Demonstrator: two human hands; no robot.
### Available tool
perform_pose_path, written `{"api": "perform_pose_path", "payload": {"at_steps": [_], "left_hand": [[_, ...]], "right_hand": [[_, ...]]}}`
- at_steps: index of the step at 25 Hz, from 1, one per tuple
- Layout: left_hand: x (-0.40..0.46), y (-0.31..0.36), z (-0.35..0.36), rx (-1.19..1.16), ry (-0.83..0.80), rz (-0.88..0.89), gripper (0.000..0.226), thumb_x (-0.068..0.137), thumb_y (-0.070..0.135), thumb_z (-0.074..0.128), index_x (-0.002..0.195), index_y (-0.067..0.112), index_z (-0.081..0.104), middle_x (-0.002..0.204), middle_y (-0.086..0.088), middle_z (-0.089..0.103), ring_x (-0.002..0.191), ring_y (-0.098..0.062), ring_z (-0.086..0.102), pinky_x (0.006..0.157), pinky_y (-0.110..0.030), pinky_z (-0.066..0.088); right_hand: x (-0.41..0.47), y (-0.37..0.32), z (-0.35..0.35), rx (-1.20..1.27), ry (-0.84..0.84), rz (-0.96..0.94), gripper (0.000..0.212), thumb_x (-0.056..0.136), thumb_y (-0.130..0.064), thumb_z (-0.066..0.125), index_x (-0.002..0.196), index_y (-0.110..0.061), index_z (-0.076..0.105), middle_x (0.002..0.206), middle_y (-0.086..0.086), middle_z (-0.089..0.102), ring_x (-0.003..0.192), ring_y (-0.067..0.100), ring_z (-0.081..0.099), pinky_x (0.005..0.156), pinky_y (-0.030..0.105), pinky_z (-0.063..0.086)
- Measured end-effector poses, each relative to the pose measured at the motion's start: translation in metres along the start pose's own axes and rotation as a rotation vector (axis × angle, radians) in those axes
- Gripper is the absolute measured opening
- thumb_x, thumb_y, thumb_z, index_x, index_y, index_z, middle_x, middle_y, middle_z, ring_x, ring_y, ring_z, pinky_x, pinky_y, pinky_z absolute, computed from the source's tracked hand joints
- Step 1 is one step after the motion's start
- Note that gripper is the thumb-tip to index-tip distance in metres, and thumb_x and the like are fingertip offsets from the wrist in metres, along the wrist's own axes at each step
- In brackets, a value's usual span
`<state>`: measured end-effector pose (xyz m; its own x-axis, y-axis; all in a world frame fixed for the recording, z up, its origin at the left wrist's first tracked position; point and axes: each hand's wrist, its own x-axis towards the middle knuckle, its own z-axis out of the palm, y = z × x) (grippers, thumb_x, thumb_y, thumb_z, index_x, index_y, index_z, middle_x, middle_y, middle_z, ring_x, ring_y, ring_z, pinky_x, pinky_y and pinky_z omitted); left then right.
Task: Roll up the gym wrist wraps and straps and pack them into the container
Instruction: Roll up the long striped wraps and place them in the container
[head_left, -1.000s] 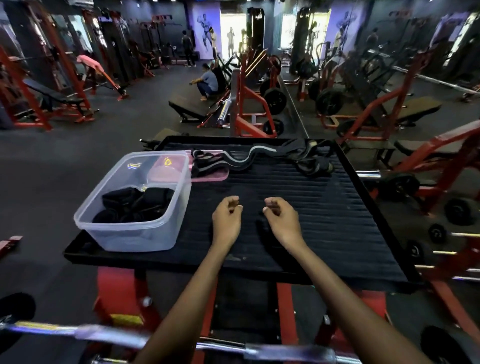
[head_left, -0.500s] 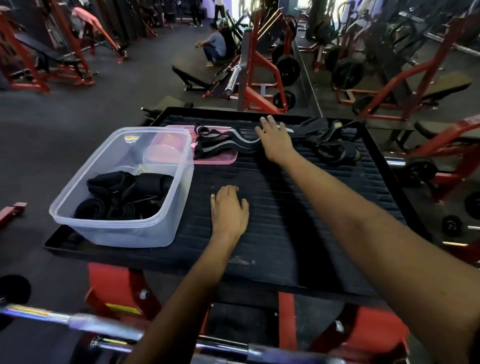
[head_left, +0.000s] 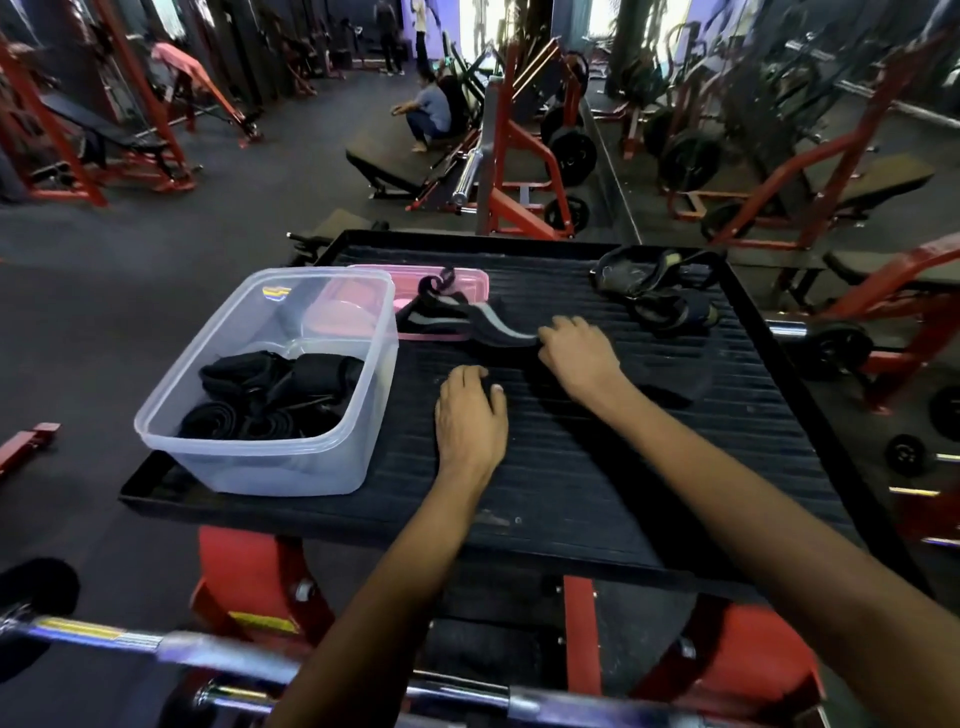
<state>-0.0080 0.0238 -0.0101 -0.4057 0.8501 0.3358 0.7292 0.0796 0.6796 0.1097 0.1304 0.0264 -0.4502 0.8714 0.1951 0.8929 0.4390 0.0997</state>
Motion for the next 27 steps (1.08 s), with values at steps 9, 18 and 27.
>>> {"api": "perform_pose_path", "payload": {"at_steps": [9,18,27], "left_hand": [[-0.011,0.0,0.002,0.079,-0.078,0.035,0.028,0.092,0.016,0.049,0.118,0.008,0.055,0.142,-0.012,0.031,0.128,-0.027,0.038,0.108,-0.037,0.035],[0.012,0.028,-0.021,-0.528,-0.064,-0.322,0.058,0.071,-0.012,0.061,0.123,0.015,0.058,0.125,-0.013,0.047,0.096,-0.019,0.059,0.082,-0.011,0.044],[-0.083,0.012,-0.061,0.289,-0.373,-0.155,0.056,0.092,0.026,0.044,0.146,0.021,0.028,0.145,-0.012,0.029,0.126,-0.034,0.041,0.103,-0.043,0.034]], "right_hand": [[-0.079,-0.01,-0.03,0.311,-0.217,0.183,0.068,0.078,-0.07,0.051,0.108,-0.01,0.064,0.122,0.014,0.053,0.115,0.035,0.049,0.099,0.044,0.033],[-0.064,-0.025,-0.018,0.611,-0.17,0.258,0.078,0.072,-0.047,0.071,0.134,-0.016,0.037,0.132,0.012,0.046,0.125,0.031,0.037,0.1,0.046,0.03],[-0.14,-0.006,-0.029,0.355,-0.333,0.03,0.078,0.072,-0.048,0.069,0.139,-0.027,0.034,0.13,0.008,0.04,0.124,0.029,0.04,0.105,0.045,0.024]]}}
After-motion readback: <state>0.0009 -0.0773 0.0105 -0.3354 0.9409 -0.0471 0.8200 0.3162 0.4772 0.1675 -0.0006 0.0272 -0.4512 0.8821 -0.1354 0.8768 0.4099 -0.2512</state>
